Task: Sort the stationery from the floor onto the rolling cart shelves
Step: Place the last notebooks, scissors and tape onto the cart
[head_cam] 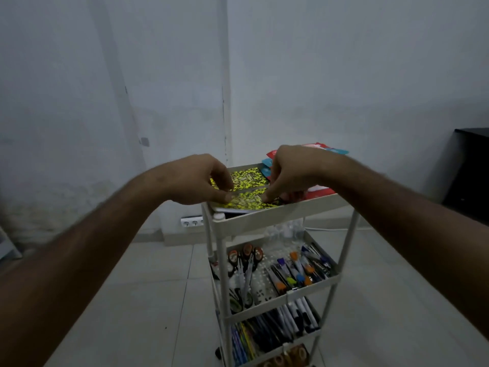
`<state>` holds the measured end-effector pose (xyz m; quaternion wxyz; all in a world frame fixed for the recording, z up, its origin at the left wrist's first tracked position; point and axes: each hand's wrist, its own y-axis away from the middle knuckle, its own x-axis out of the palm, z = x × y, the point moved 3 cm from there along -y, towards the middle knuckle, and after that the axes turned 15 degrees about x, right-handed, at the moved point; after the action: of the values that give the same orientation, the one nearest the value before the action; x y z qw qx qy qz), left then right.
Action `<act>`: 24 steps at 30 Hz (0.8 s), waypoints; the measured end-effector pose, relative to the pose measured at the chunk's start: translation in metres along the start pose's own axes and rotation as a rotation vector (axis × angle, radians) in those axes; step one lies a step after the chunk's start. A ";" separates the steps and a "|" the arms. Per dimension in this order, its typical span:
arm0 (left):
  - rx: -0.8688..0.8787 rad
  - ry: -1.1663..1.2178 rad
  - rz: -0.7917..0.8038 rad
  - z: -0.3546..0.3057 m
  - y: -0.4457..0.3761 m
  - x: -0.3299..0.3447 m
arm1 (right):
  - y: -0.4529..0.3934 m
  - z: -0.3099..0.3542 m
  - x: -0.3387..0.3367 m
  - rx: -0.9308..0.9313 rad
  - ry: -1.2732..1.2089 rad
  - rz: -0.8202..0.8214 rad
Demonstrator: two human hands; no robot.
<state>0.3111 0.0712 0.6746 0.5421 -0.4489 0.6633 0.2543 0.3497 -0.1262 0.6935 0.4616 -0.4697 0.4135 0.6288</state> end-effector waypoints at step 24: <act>0.192 -0.322 -0.565 -0.079 0.204 0.185 | 0.179 -0.001 0.215 -0.258 -0.199 -0.608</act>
<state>0.0932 0.0427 0.4915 0.7289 -0.5158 0.4394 0.0979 0.1477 -0.1274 0.4996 0.6027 -0.5623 0.1249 0.5522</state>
